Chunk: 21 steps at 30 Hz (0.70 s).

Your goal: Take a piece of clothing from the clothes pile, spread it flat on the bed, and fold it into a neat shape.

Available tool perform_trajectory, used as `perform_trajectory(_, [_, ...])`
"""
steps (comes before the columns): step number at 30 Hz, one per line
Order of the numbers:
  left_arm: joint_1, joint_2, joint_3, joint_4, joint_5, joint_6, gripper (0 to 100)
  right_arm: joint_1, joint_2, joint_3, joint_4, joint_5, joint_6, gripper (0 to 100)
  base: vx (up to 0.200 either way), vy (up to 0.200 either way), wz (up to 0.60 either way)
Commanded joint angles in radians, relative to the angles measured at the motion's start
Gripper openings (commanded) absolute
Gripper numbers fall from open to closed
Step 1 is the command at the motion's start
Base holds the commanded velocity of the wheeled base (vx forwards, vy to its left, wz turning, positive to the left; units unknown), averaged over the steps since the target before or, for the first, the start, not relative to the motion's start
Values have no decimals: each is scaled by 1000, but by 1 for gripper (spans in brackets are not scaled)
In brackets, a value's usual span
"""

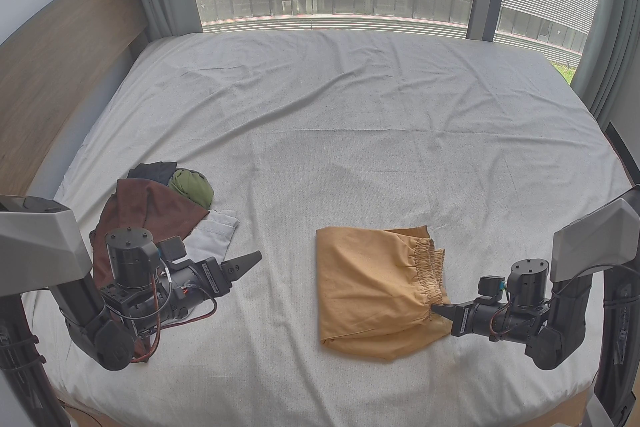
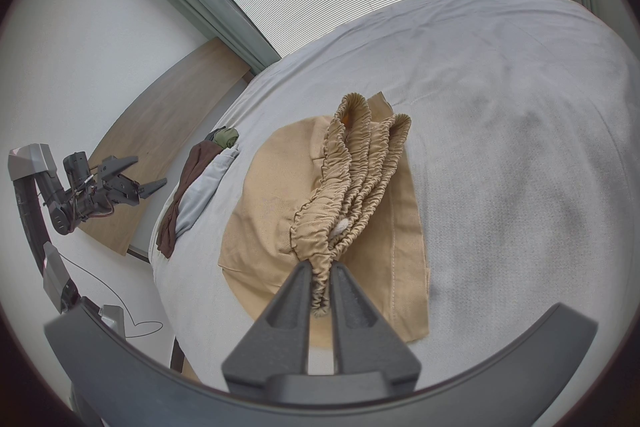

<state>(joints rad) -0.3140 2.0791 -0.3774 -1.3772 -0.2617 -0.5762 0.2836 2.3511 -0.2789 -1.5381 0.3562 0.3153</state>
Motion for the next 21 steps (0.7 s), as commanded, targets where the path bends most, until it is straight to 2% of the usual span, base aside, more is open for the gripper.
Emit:
perform_trajectory(1, [0, 18, 2, -5, 1, -1, 100, -6, -45, 21, 1, 0, -1, 0, 0, 0, 0])
perform_trajectory(10, [0, 29, 3, -17, 1, -1, 100, -18, -21, 26, 70, 0, -19, 0, 0, 0, 0])
perform_trajectory(18, [-2, 38, 3, -28, 1, -1, 100, -32, 11, 14, 75, -2, -41, 0, 0, 0, 0])
perform_trajectory(19, [-2, 38, 3, -28, 1, -1, 100, -32, 11, 12, 72, -2, -41, 100, 0, 0, 0])
perform_trajectory(21, [-2, 38, 3, -28, 1, -1, 100, -35, 8, 10, 67, -2, -41, 100, 0, 0, 0])
